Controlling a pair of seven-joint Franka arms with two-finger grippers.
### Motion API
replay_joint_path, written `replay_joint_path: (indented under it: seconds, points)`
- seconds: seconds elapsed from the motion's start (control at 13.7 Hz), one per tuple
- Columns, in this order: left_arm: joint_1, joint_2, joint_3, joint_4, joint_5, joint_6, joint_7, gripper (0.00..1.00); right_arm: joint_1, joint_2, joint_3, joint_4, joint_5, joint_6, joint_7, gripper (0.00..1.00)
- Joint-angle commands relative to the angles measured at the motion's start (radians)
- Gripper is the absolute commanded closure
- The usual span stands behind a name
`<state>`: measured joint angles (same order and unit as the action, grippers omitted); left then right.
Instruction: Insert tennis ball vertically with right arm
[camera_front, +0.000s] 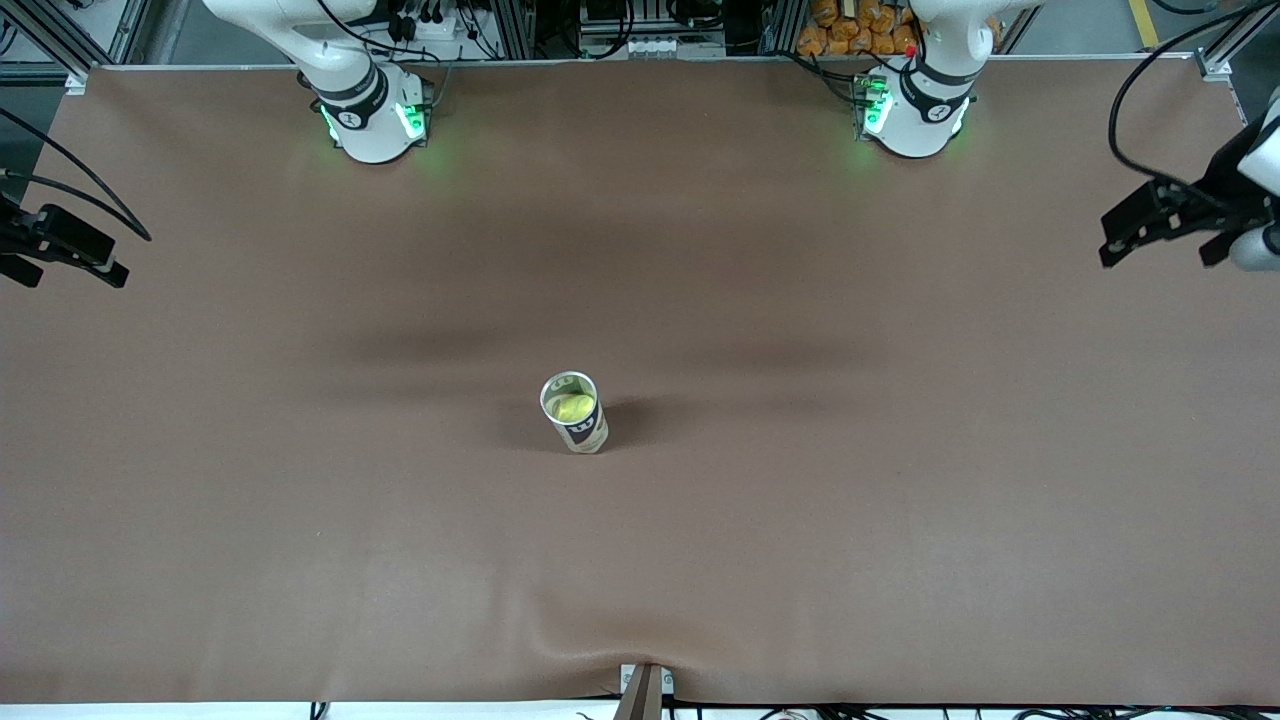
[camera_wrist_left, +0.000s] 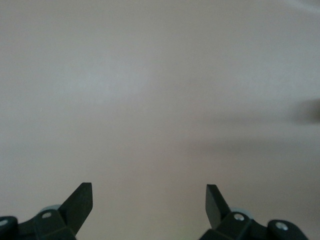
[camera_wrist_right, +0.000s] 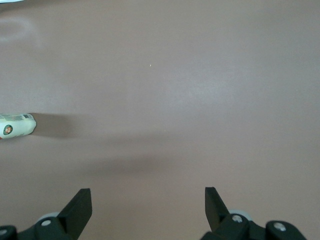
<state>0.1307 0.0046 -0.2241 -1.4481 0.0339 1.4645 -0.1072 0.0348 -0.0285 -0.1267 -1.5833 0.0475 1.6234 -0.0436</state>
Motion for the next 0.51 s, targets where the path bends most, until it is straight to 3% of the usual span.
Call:
replay_joint_path:
  seconds: [0.0,0.22,0.44]
  points:
    - [-0.186,-0.035,0.164,-0.017,-0.008,-0.055,-0.072,0.00,-0.021,-0.027,0.016,-0.011,-0.044,-0.010,-0.001,0.00]
    - [-0.238,-0.046,0.209,-0.037,-0.008,-0.061,-0.072,0.00,-0.021,-0.028,0.016,-0.011,-0.044,-0.014,-0.002,0.00]
    - [-0.230,-0.077,0.206,-0.080,-0.008,-0.059,-0.066,0.00,-0.021,-0.025,0.018,0.012,-0.043,-0.016,-0.001,0.00]
